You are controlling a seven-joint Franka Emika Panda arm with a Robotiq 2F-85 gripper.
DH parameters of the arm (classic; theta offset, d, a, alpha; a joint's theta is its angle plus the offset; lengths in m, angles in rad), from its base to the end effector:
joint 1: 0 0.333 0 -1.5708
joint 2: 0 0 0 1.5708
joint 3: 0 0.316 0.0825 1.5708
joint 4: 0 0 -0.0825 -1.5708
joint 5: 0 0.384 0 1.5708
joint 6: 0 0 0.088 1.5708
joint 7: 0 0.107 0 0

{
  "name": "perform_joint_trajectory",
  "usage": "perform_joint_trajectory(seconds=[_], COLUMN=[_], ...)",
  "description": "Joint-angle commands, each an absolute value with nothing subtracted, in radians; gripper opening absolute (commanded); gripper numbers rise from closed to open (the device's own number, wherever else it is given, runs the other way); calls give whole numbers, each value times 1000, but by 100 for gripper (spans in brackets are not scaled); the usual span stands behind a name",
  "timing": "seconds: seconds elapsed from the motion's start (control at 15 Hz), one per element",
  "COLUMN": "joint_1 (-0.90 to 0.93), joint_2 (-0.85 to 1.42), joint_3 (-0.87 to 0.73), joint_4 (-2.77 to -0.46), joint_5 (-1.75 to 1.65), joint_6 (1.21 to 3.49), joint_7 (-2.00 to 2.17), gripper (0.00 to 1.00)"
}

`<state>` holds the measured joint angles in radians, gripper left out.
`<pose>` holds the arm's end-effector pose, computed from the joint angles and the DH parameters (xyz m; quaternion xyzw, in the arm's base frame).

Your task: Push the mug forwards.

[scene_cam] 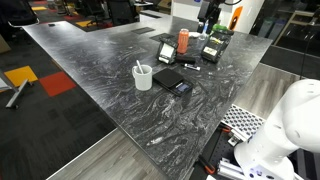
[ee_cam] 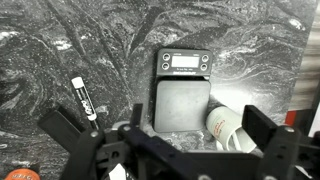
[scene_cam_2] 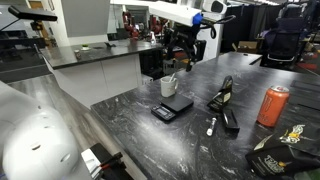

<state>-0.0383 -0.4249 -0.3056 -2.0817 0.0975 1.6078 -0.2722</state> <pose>0.3939 -0.1522 0.5854 -0.9930 0.0242 -0.0002 0.1155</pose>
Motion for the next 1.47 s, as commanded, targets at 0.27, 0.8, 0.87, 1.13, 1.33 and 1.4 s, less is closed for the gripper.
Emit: perform_joint_trajectory(seconds=[0.27,0.8,0.87,1.13,1.33,1.4], joint_1=[-67,-50,-50,-53,-54,-54], joint_2=[-192,82,111,201,271,291], joint_3=[-214,-92,-91,-95,-87,-85], joint_4=[-2001,-1833,-1807,-1708,-1644,-1626], joint_5=[251,109,112,148,207,227], joint_6=[1795,1816,1803,1780,1775,1770], joint_7=[-21,368,383,396,371,371], gripper=[100,100,100,100,100,100])
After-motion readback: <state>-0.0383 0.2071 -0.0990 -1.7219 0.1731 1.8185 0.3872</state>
